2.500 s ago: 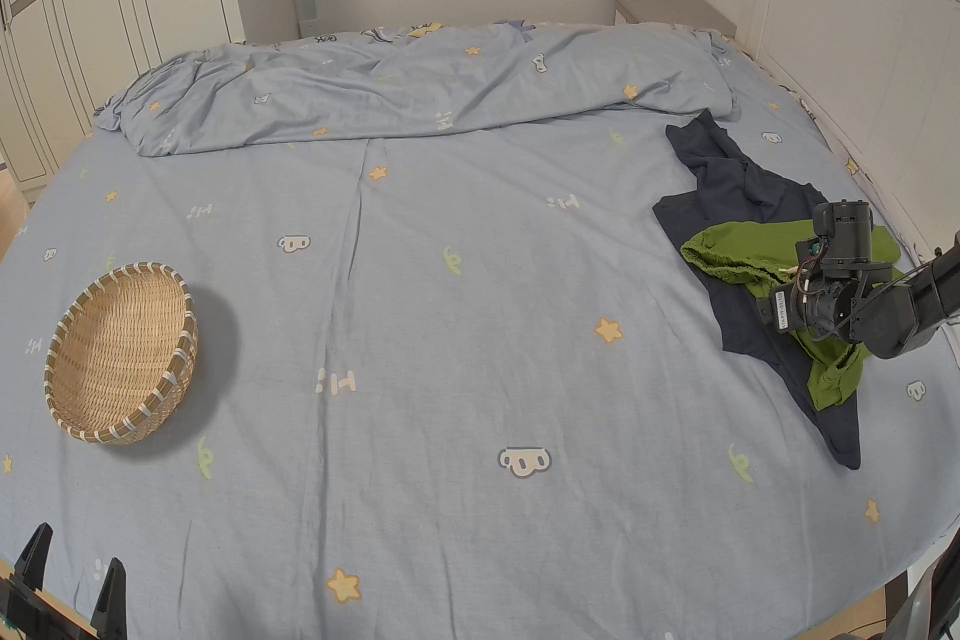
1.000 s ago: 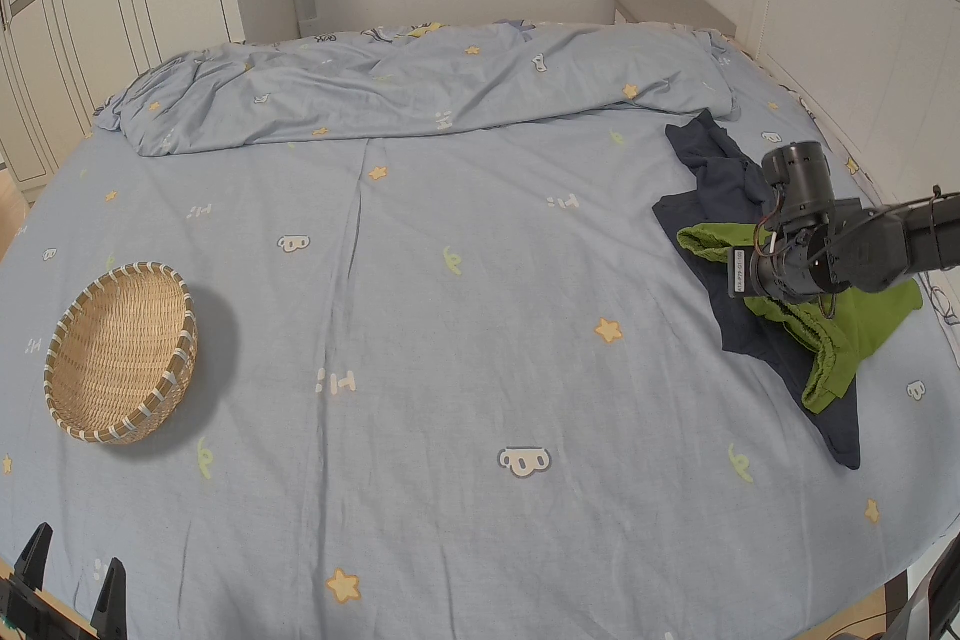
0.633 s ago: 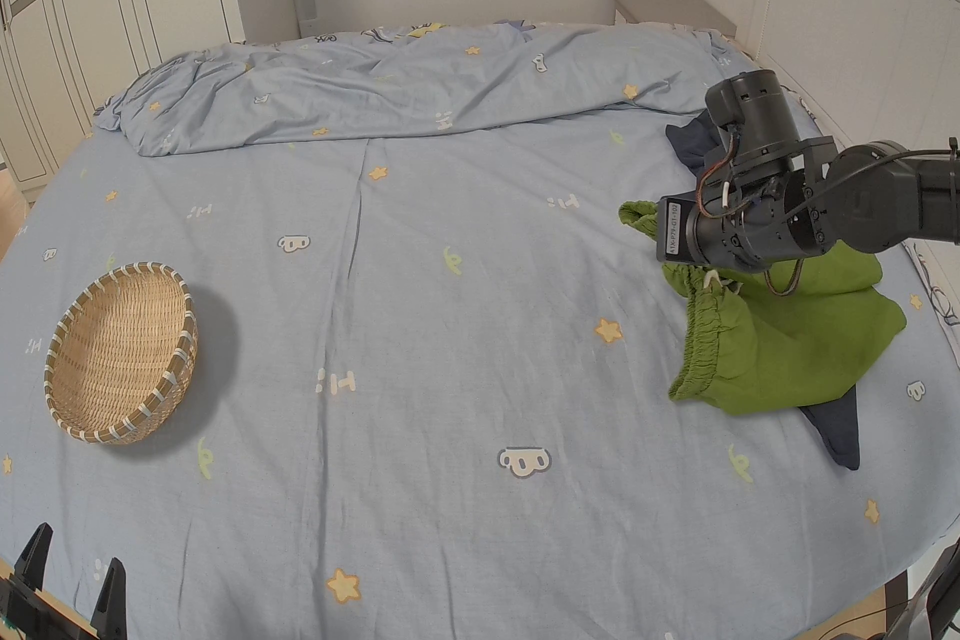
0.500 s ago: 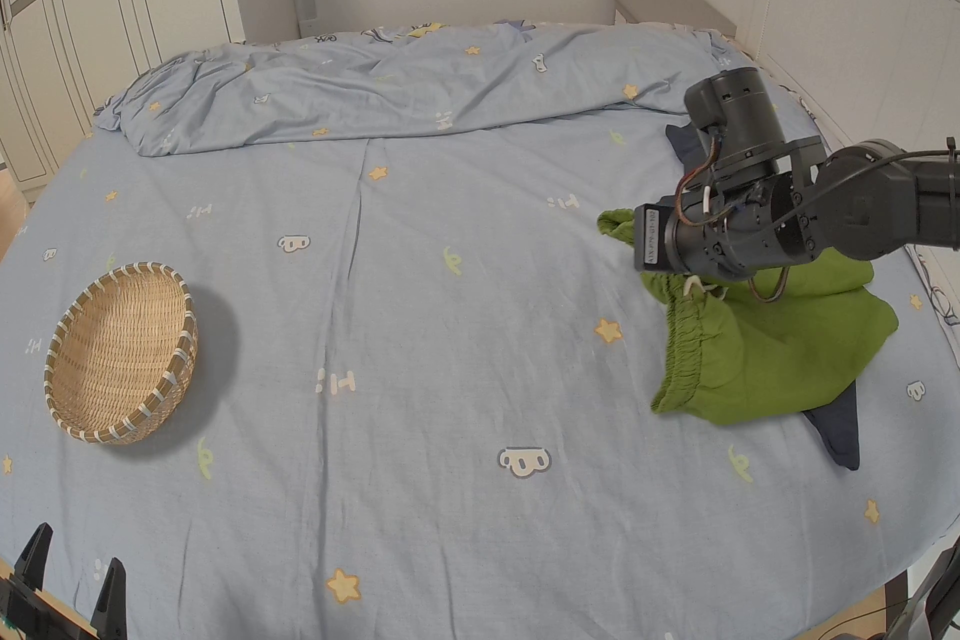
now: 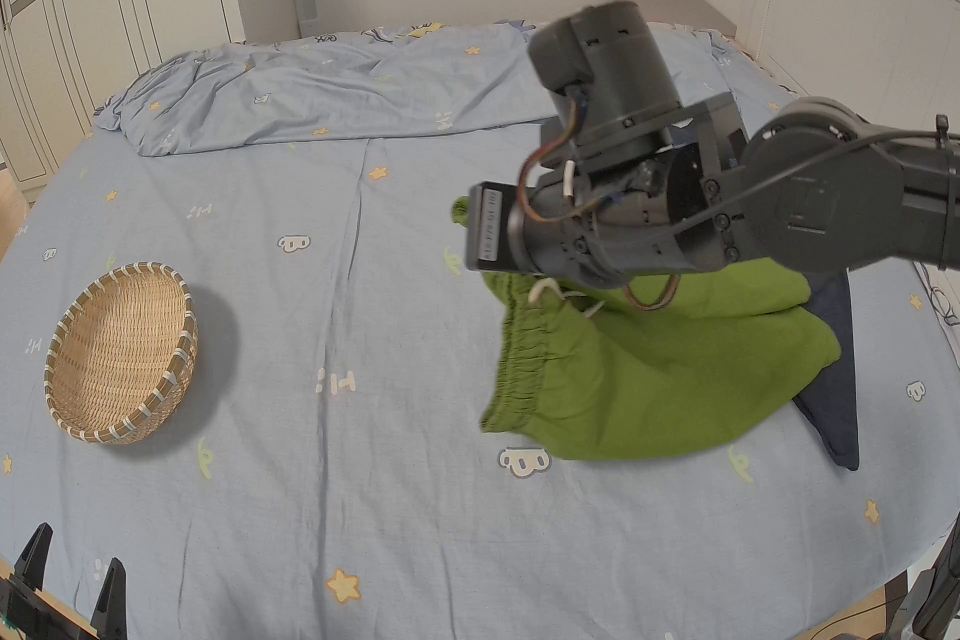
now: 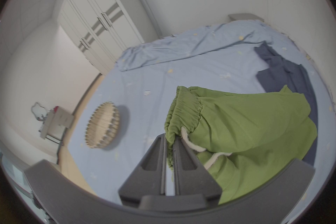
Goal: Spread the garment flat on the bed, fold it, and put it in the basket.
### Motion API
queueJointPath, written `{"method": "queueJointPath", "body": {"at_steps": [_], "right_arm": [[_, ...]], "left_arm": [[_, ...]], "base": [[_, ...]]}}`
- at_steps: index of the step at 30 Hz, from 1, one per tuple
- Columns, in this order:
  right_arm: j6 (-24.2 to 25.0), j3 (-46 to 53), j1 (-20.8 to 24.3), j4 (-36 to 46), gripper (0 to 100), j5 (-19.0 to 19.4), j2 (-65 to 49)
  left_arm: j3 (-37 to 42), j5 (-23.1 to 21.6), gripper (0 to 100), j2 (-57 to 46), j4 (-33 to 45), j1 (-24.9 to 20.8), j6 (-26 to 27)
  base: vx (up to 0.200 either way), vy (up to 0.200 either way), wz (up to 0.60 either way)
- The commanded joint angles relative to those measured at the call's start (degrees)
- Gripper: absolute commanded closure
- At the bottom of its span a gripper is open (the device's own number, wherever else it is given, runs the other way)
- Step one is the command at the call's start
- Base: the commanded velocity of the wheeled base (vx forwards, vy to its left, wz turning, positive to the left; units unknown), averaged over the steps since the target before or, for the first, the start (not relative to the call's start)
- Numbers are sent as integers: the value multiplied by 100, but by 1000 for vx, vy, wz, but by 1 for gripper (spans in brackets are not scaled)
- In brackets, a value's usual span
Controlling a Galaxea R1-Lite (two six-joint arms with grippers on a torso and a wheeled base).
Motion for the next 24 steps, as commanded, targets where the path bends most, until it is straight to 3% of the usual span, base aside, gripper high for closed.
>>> {"method": "queueJointPath", "body": {"at_steps": [1,3,5,24], "right_arm": [[447,-892,653,115,100,12,271],[500,-971,680,107,100,12,271],[913,-1040,750,115,100,3,385],[895,-1040,768,98,100,-67,1255]], "left_arm": [[22,1,0,-93,0,4,-3],[22,1,0,-93,0,-5,-3],[22,1,0,-93,0,-5,-3],[22,1,0,-93,0,4,-3]], "base": [[0,0,0],[0,0,0],[0,0,0],[0,0,0]]}}
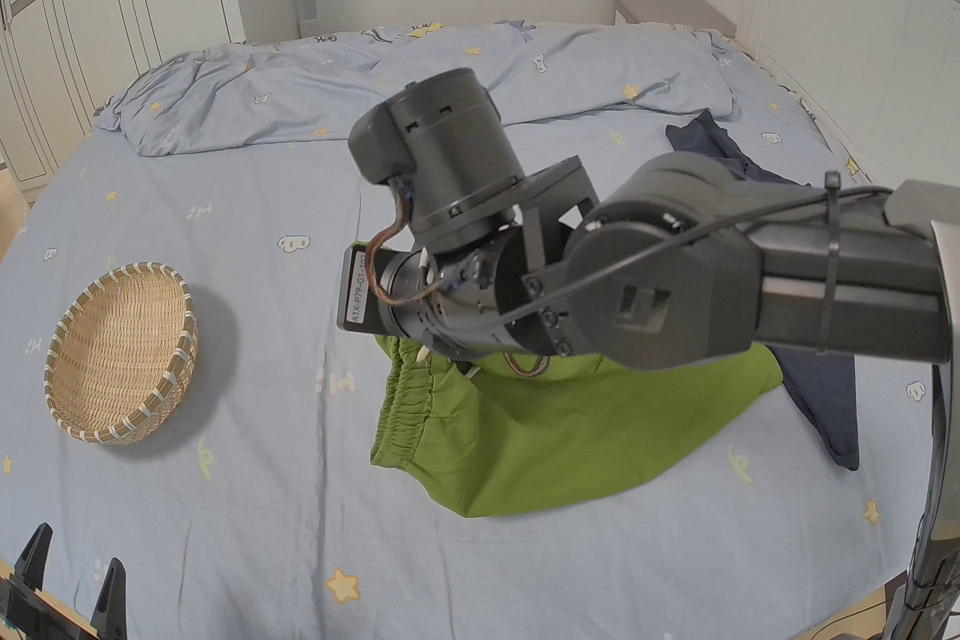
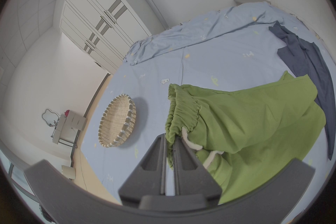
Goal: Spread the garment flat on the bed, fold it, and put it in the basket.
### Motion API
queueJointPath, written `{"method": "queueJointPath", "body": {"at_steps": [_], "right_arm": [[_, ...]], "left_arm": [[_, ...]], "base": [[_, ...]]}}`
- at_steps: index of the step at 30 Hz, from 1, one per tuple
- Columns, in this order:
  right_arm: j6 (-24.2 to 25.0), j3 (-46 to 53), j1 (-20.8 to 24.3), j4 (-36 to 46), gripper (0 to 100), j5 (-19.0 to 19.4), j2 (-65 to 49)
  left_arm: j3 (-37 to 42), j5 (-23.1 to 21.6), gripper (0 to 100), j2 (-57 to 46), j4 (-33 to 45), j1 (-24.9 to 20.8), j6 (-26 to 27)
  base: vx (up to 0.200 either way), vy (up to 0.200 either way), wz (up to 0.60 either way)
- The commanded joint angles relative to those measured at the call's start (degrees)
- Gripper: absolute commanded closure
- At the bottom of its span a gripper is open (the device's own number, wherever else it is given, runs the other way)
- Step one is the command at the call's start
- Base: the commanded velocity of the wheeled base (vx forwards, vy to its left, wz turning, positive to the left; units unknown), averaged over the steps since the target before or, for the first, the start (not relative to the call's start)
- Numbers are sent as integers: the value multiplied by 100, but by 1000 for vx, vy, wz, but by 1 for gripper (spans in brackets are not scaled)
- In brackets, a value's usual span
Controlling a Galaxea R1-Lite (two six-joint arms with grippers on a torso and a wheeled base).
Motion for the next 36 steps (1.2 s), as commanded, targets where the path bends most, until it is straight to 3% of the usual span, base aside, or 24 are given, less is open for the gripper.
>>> {"method": "queueJointPath", "body": {"at_steps": [1,15,27,32,33,34,35,36], "right_arm": [[-28,1,16,27,0,1,243],[-256,166,-186,80,0,-43,480],[-265,1986,-1636,-34,0,63,-1374],[-529,2671,-2340,-122,0,247,-1805],[-669,2838,-2542,-157,0,326,-1866],[-669,2838,-2542,-157,0,326,-1866],[-757,3040,-2779,-333,0,458,-1893],[-766,3137,-2858,-403,0,511,-1902]], "left_arm": [[22,1,0,-93,2,-7,-3],[22,-25,0,-93,2,-7,76],[57,-78,0,-93,-130,-16,251],[-4,-34,0,-93,-191,1,111],[-523,-51,0,57,-402,-51,-364],[-523,-51,0,57,-402,-51,-364],[-2193,-8,0,646,-595,-262,-1427],[-2755,-34,0,918,-481,-359,-1603]], "base": [[0,0,0],[0,0,0],[0,0,0],[0,0,0],[0,0,0],[0,0,0],[0,0,0],[0,0,0]]}}
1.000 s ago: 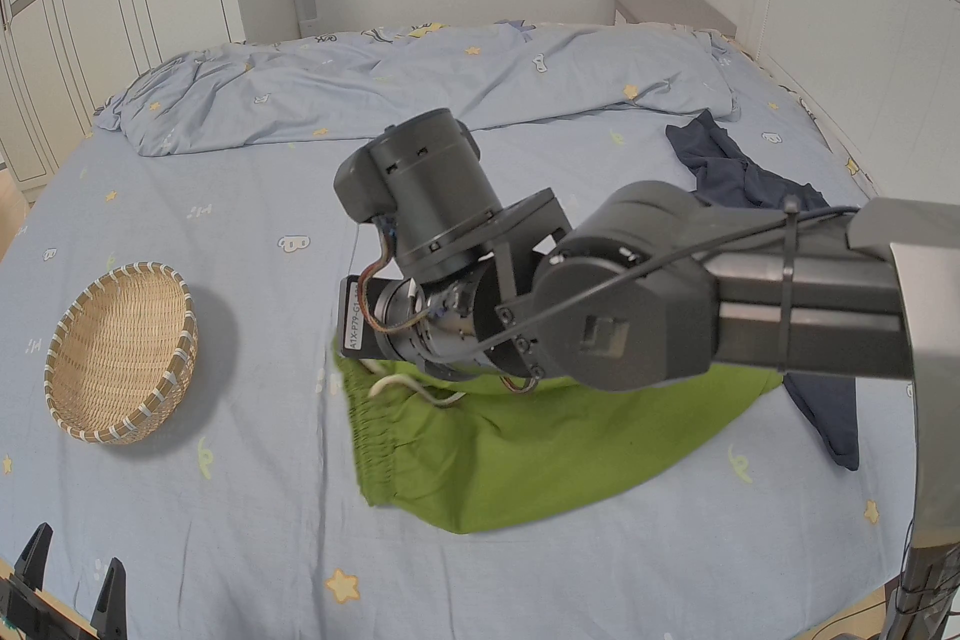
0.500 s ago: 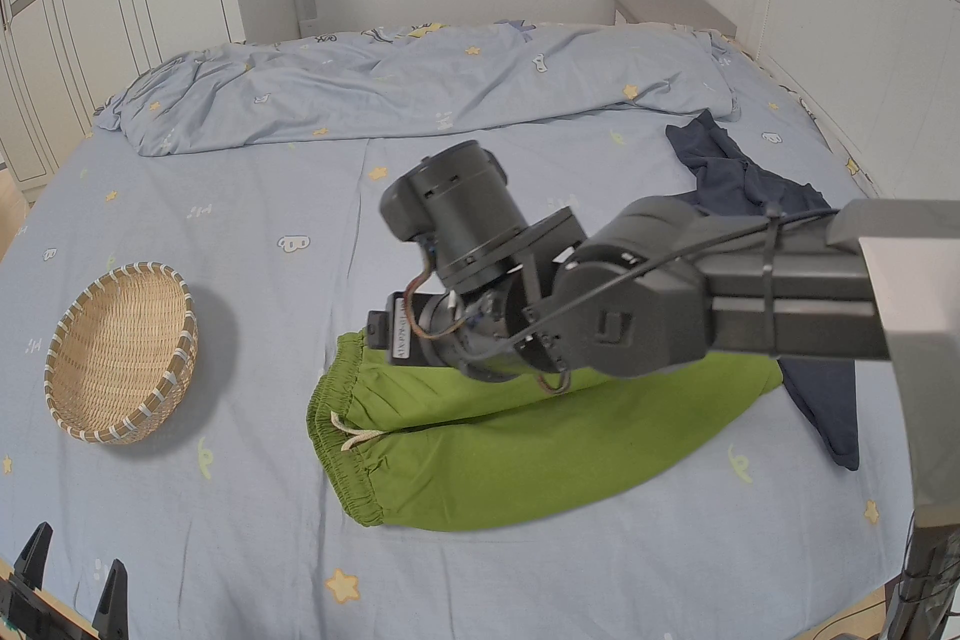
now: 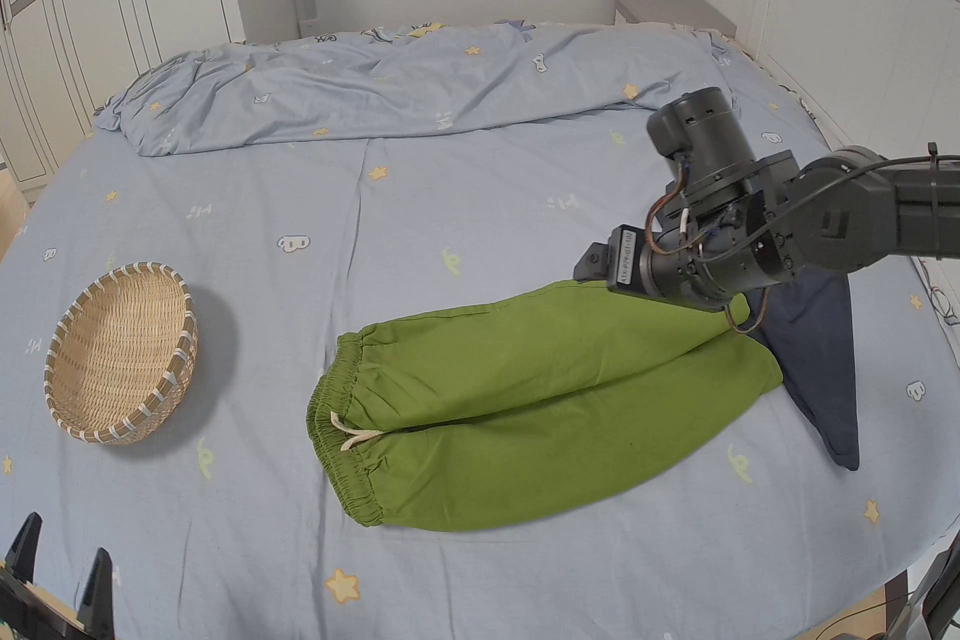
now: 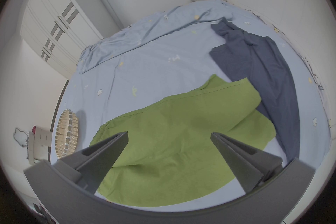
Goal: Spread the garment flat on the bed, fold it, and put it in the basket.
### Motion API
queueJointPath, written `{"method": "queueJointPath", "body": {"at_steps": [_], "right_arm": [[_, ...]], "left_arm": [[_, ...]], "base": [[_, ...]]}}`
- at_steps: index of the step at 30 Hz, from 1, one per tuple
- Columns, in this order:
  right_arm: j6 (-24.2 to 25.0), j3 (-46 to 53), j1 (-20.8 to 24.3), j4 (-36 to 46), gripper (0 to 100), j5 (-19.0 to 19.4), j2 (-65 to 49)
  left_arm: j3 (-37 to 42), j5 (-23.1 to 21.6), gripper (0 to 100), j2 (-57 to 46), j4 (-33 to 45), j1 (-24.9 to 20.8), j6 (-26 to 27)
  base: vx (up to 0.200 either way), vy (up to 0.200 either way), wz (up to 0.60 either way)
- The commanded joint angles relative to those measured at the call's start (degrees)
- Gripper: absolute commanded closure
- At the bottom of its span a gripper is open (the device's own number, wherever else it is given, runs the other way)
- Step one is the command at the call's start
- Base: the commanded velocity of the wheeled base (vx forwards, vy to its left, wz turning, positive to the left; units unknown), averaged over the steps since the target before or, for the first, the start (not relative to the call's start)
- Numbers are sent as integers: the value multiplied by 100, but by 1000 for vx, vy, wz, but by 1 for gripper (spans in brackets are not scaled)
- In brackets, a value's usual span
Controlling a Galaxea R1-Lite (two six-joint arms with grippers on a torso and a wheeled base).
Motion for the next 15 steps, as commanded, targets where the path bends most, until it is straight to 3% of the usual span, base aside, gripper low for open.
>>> {"method": "queueJointPath", "body": {"at_steps": [1,4,5,6,8,12,15], "right_arm": [[-298,775,-780,-397,0,353,-543],[-298,1144,-955,-625,0,449,-780],[-298,1144,-955,-625,0,449,-780],[-307,1442,-1017,-695,0,458,-1017],[-316,1662,-1043,-739,0,458,-1193],[-491,2251,-1096,-871,0,458,-1641],[-737,2875,-1237,-1267,0,458,-1940]], "left_arm": [[-3033,-34,0,1211,-40,-456,-1522],[-3050,-236,0,2169,497,-984,-1135],[-3050,-236,0,2169,497,-984,-1135],[-2883,-368,0,2907,497,-1370,-1012],[-2875,-403,0,3531,400,-1669,-1065],[-2795,-447,0,4902,-163,-2047,-1179],[-2180,-729,0,6080,-831,-2205,-1074]], "base": [[0,0,0],[0,0,0],[0,0,0],[0,0,0],[0,0,0],[0,0,0],[0,0,0]]}}
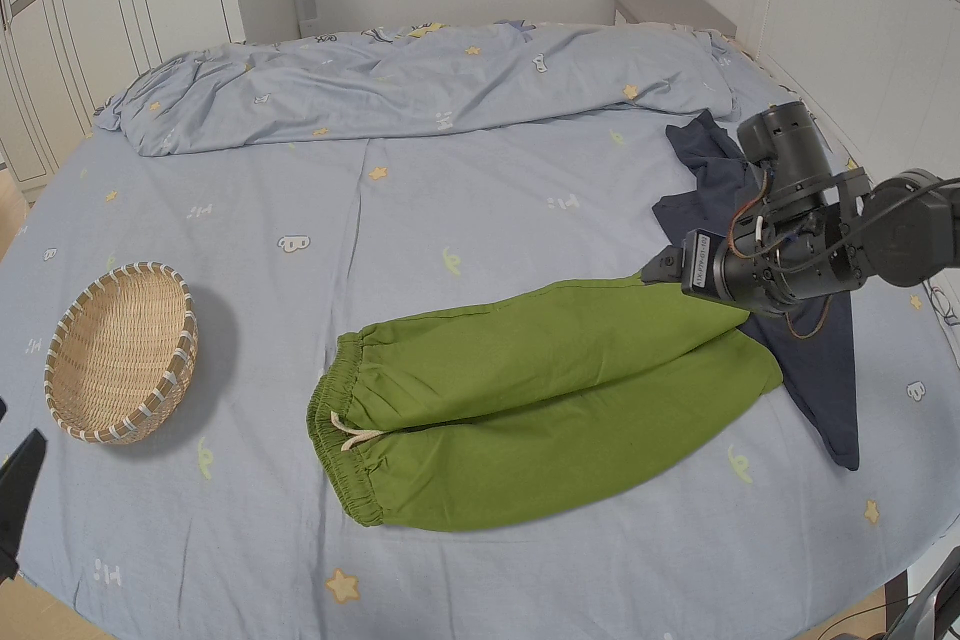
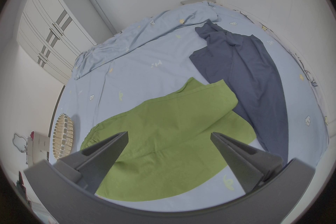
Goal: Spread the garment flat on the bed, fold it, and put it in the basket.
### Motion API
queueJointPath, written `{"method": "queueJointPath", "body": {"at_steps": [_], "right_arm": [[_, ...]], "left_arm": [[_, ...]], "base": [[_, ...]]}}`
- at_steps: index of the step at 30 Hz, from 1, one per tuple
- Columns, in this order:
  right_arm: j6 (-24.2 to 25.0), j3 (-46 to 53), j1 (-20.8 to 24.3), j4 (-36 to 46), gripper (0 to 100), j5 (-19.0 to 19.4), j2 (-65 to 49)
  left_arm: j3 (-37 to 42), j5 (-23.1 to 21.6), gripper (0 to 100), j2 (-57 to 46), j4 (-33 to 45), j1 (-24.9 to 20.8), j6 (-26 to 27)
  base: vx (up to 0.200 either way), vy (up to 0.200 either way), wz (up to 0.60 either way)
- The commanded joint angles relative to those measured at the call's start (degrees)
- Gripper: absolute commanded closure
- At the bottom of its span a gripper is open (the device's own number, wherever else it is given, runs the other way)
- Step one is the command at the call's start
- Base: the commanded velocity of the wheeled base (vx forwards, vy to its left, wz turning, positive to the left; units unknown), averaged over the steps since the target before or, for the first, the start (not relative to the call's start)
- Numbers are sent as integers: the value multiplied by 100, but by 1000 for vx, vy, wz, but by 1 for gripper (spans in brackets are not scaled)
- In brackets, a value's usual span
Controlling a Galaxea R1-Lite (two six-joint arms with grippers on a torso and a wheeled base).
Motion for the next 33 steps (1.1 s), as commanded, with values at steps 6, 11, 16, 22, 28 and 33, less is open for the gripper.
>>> {"method": "queueJointPath", "body": {"at_steps": [6,11,16,22,28,33], "right_arm": [[-619,2269,-521,-1436,0,179,-1342],[-654,2278,-688,-1445,0,188,-1333],[-645,2278,-688,-1453,0,197,-1333],[-636,2304,-705,-1453,0,197,-1316],[-636,2304,-696,-1453,0,197,-1307],[-627,2304,-714,-1462,0,197,-1298]], "left_arm": [[1340,-1362,0,5189,-2653,-1326,-65],[1868,-1819,0,5821,-3180,-1352,401],[2193,-1828,0,6059,-3198,-1308,841],[2167,-1819,0,6234,-3198,-1458,858],[1903,-1819,0,6858,-3417,-1458,849],[1534,-1758,0,7447,-3769,-1449,867]], "base": [[0,0,0],[0,0,0],[0,0,0],[0,0,0],[0,0,0],[0,0,0]]}}
